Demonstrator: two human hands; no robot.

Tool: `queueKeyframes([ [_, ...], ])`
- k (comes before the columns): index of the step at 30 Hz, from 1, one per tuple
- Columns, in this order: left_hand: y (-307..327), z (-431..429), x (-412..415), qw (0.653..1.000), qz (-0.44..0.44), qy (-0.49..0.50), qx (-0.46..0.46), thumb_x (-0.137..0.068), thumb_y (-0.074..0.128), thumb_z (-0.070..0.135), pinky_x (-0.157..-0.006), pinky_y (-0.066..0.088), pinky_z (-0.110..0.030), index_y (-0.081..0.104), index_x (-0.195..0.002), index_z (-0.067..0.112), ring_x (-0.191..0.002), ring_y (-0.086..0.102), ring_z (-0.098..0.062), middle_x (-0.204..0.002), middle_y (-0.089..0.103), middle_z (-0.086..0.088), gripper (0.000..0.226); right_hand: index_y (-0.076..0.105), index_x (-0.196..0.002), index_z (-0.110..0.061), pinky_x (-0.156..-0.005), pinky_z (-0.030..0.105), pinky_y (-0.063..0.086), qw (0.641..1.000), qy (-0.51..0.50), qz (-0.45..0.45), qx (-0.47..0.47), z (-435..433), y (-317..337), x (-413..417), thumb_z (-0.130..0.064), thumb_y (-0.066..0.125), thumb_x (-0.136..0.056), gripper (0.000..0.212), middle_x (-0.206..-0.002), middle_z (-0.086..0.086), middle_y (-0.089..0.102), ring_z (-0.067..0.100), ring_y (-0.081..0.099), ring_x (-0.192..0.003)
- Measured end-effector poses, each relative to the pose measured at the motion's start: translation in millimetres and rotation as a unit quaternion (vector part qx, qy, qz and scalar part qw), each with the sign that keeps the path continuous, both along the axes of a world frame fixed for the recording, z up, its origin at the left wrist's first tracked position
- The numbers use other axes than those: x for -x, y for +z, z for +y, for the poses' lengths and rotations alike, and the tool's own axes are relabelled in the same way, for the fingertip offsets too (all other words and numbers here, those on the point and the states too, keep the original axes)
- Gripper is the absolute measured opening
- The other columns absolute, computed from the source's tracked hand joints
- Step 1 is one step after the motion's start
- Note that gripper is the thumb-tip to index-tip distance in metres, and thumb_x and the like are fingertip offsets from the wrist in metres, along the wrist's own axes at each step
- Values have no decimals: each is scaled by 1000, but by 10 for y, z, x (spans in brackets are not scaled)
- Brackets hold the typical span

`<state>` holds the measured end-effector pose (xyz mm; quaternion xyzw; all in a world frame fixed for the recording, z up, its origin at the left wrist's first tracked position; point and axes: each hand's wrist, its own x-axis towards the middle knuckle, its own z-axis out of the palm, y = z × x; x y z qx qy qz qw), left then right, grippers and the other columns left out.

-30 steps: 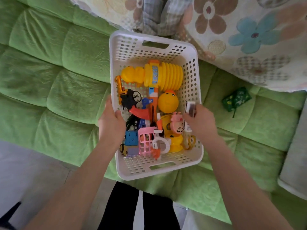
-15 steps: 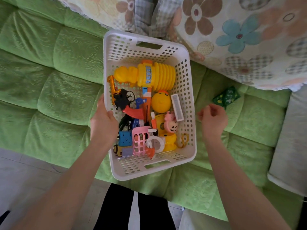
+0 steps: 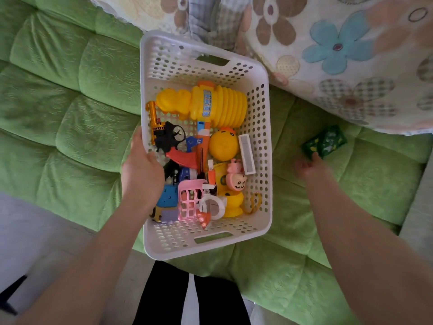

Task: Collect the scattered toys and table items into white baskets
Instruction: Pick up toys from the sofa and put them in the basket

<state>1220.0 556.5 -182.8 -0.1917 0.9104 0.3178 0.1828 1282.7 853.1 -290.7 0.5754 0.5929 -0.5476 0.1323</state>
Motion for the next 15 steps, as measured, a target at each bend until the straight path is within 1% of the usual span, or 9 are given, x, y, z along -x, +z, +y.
queueKeyframes([
  [1, -1, 21, -1, 1000, 1, 4, 7, -98, 34, 8, -63, 42, -30, 18, -146, 19, -78, 59, -25, -124, 55, -17, 52, 32, -139, -6, -98, 34, 38, 999, 5, -4, -34, 38, -16, 18, -24, 40, -96, 47, -137, 17, 44, 31, 44, -124],
  [4, 9, 99, 3, 999, -3, 15, 33, -98, 34, 8, -75, 39, -33, 16, -147, 19, -105, 56, -34, -136, 48, -15, 53, 37, -136, -9, -78, 22, 32, 996, -73, 30, -29, 81, -115, 62, -23, 44, -95, 44, -131, 16, 49, 29, 50, -115],
  [5, 15, 130, 4, 999, -2, 17, 40, -97, 34, 8, -75, 38, -33, 16, -147, 19, -106, 56, -34, -136, 48, -14, 54, 38, -135, -9, -74, 19, 30, 995, -88, 37, -13, 91, -150, 88, -24, 44, -95, 43, -130, 16, 50, 27, 51, -110],
  [8, 40, 176, 6, 998, 1, 15, 55, -97, 34, 7, -74, 36, -33, 19, -146, 19, -105, 55, -35, -130, 53, -15, 53, 38, -136, -9, -61, 20, 29, 965, -252, 70, 19, 106, -56, 174, -26, 39, -97, 42, -135, 17, 45, 9, 42, -94],
  [10, 45, 187, -1, 998, 6, 14, 53, -96, 34, 6, -73, 36, -33, 22, -145, 19, -99, 55, -33, -126, 55, -15, 52, 38, -138, -10, -71, 24, 35, 889, -423, 148, 92, 90, 36, 308, -21, 33, -100, 40, -142, 13, 41, 12, 47, -107],
  [11, 47, 187, -5, 999, 10, 14, 52, -96, 34, 5, -72, 35, -33, 23, -144, 19, -93, 54, -29, -124, 56, -15, 51, 40, -137, -11, -76, 27, 38, 819, -532, 158, 144, 111, 7, 361, -19, 33, -100, 38, -143, 9, 42, 17, 50, -111],
  [12, 45, 193, -8, 999, 13, 14, 51, -96, 34, 5, -70, 35, -33, 25, -143, 18, -87, 51, -26, -121, 57, -15, 50, 45, -133, -12, -81, 28, 41, 774, -589, 162, 163, 143, -15, 378, -17, 35, -100, 35, -142, 7, 44, 20, 52, -111],
  [14, 46, 211, -12, 998, 16, 17, 50, -96, 34, 4, -68, 34, -33, 27, -143, 17, -81, 45, -21, -116, 58, -16, 49, 55, -114, -10, -95, 28, 41, 723, -637, 174, 203, 145, -28, 392, -14, 40, -99, 22, -139, 6, 47, 20, 49, -121],
  [15, 51, 217, -14, 998, 16, 17, 52, -96, 34, 4, -68, 34, -33, 27, -142, 17, -81, 45, -21, -117, 58, -16, 49, 56, -103, -8, -98, 28, 40, 718, -640, 177, 209, 160, -63, 370, -13, 42, -98, 15, -138, 7, 48, 20, 46, -125],
])
